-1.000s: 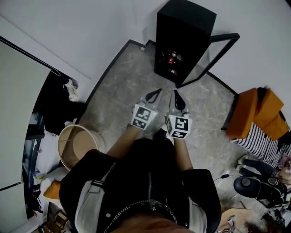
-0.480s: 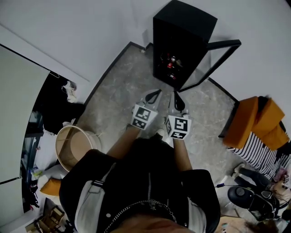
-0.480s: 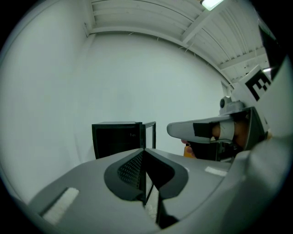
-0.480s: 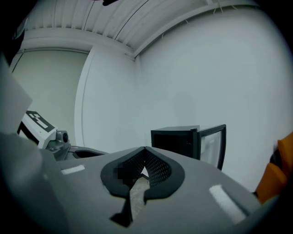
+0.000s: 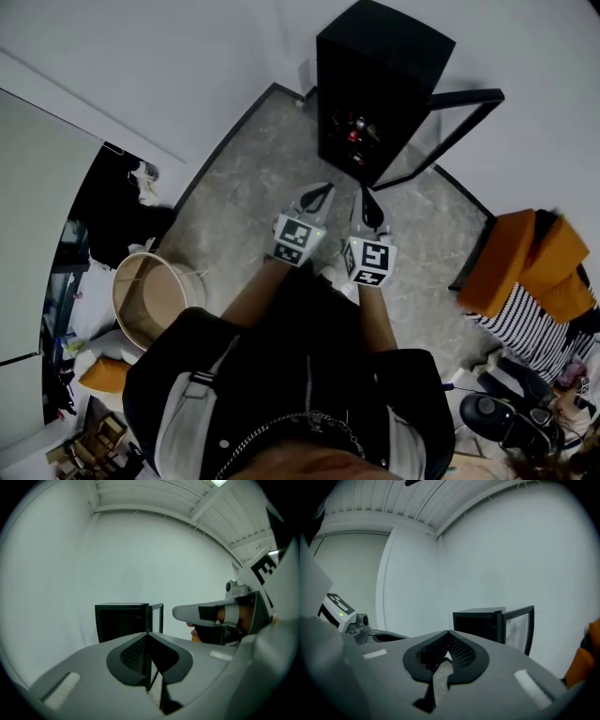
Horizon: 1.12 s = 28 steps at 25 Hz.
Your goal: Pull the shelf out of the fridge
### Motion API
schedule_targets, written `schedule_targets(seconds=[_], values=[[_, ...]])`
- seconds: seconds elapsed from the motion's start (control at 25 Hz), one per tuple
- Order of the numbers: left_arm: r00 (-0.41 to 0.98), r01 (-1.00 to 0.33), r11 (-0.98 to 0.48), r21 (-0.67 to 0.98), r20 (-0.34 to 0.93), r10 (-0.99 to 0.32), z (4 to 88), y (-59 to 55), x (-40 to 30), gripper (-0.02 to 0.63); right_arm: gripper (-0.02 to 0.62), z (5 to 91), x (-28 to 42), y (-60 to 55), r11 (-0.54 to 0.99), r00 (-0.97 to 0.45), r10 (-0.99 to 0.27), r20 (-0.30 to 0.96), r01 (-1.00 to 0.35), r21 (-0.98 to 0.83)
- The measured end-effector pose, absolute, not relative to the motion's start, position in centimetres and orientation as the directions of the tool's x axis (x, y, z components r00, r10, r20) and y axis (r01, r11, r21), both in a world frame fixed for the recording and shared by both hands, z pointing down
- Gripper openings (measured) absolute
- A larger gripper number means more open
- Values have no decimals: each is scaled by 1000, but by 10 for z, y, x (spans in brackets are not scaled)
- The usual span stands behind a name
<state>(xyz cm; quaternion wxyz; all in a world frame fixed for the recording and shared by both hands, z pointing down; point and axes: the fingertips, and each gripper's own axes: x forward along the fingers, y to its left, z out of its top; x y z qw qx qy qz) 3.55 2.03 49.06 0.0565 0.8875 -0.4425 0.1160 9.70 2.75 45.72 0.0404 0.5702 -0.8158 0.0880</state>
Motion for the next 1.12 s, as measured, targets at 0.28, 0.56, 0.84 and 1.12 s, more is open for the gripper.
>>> schedule_targets(seconds=[0.28, 0.56, 0.84, 1.12], values=[[571, -807, -590, 13, 272, -775, 501, -14, 32, 11, 2, 465, 94, -7, 339, -354, -917, 182, -935, -107], [606, -782, -623, 24, 267, -750, 505, -75, 39, 11, 2, 468, 96, -57, 316, -327, -923, 203, -945, -85], [642, -753, -656, 44, 265, -719, 511, -147, 47, 11, 2, 468, 98, -117, 286, -289, -927, 237, -957, -49], [677, -726, -684, 77, 255, -690, 518, -213, 51, 11, 2, 476, 103, -170, 239, -238, -930, 282, -971, -30]])
